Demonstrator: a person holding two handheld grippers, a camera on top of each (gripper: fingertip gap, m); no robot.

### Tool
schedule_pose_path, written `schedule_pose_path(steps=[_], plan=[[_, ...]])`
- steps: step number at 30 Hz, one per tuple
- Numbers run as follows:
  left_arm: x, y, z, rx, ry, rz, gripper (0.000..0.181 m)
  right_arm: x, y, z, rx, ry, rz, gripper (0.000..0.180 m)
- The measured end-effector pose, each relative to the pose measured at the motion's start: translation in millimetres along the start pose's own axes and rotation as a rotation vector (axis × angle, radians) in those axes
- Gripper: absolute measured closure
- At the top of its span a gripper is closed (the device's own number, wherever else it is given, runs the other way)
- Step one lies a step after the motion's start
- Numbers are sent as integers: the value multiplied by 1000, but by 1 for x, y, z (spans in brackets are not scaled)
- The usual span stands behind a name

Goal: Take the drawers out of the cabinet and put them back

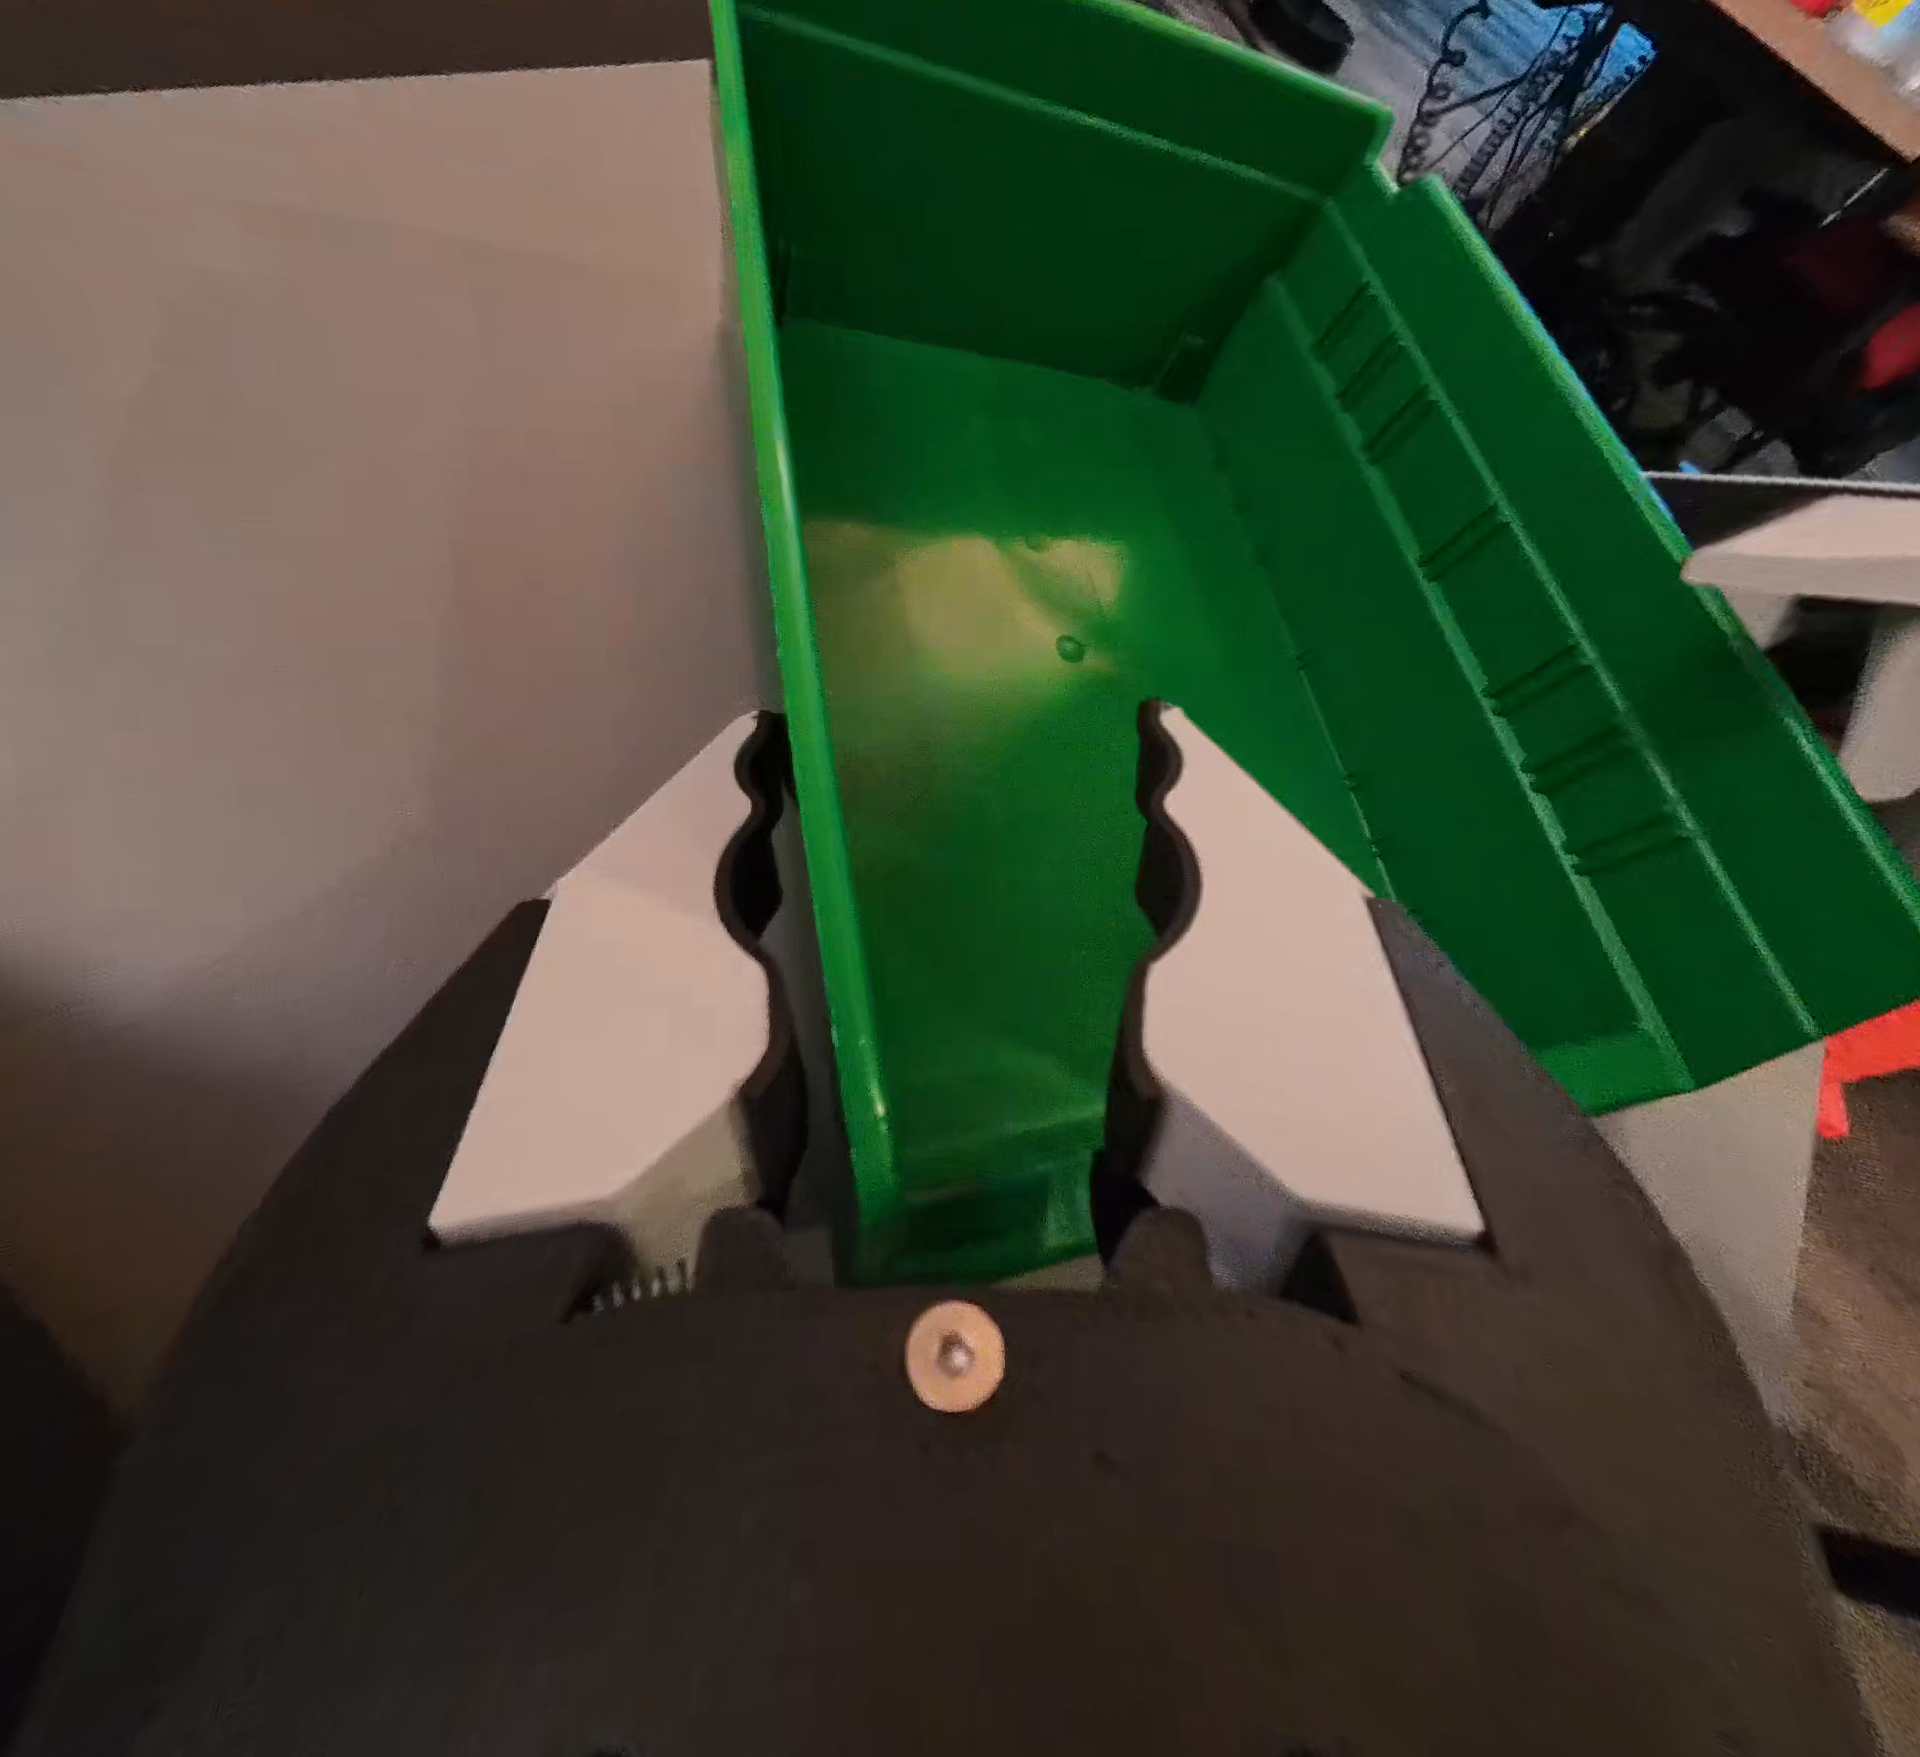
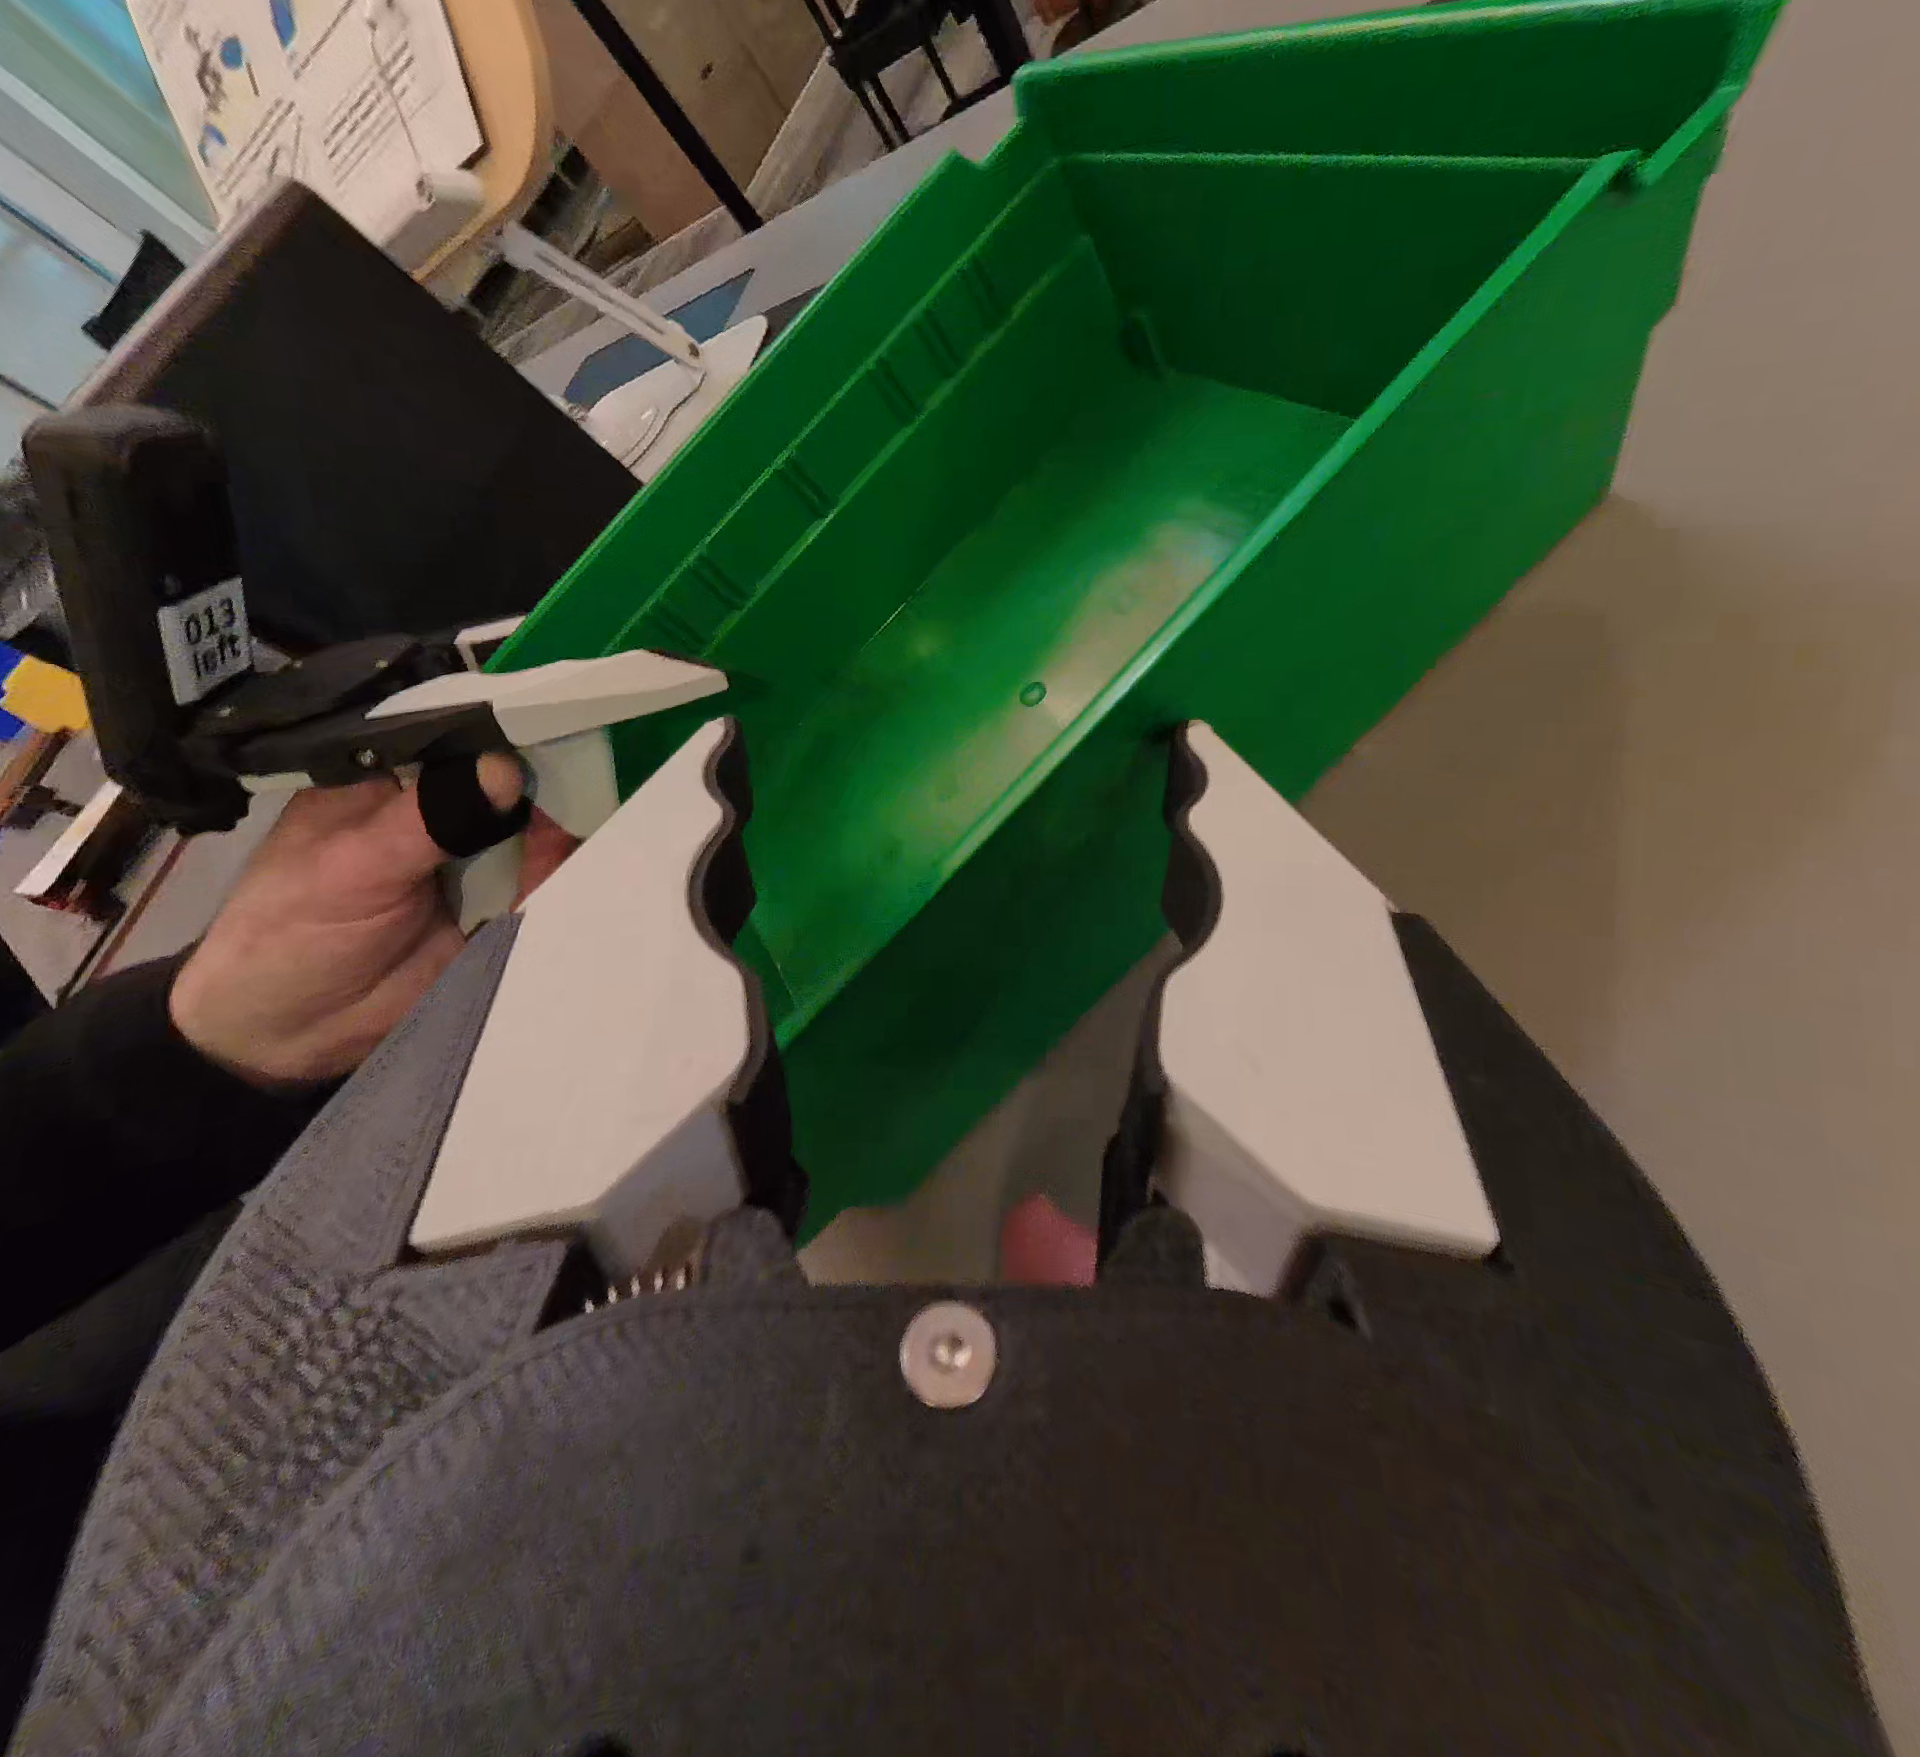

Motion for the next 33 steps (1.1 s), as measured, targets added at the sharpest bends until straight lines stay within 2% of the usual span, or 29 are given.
schedule_pose_path(steps=[2, 6, 9, 10, 12, 14, 20, 25, 27, 30, 31, 33], plan=[[2, 2, 0, 7, 23, 9, 118, 5, -5, 0, 10, 36, 2, 99], [13, 5, 5, 18, 89, 16, 122, 37, 0, -18, 180, 206, 58, 93], [22, 8, 12, 6, 123, 3, 133, 49, 20, -34, 285, 282, 21, 107], [23, 10, 15, 5, 132, 0, 132, 46, 27, -38, 311, 304, 15, 109], [21, 12, 22, -7, 124, -2, 128, 36, 32, -34, 375, 414, 36, 125], [18, 13, 26, -4, 120, 4, 126, 28, 24, -23, 383, 466, 53, 135], [-6, 6, 33, 31, 137, 29, 117, -24, -18, 26, 450, 489, -40, 151], [-34, -20, 14, 105, 137, 31, 116, -63, -56, 58, 455, 462, -16, 168], [-40, -24, 12, 90, 128, 31, 115, -72, -66, 63, 493, 468, -40, 163], [-41, -27, 13, 46, 135, 28, 108, -74, -71, 65, 472, 454, -41, 139], [-35, -30, 17, 0, 117, 60, 102, -68, -73, 67, 461, 483, -3, 129], [-18, -35, 37, -134, 120, 99, 97, -46, -78, 63, 480, 567, 129, 122]])
Point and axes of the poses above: each gripper's, where its closed fingertips meet, x back along the fingers, y out of its underside, z = x × y across the jaws, the point moved 9 cm from there along x, back along the fingers, and after that the axes turned 14 degrees about y, right-handed, at the moved point
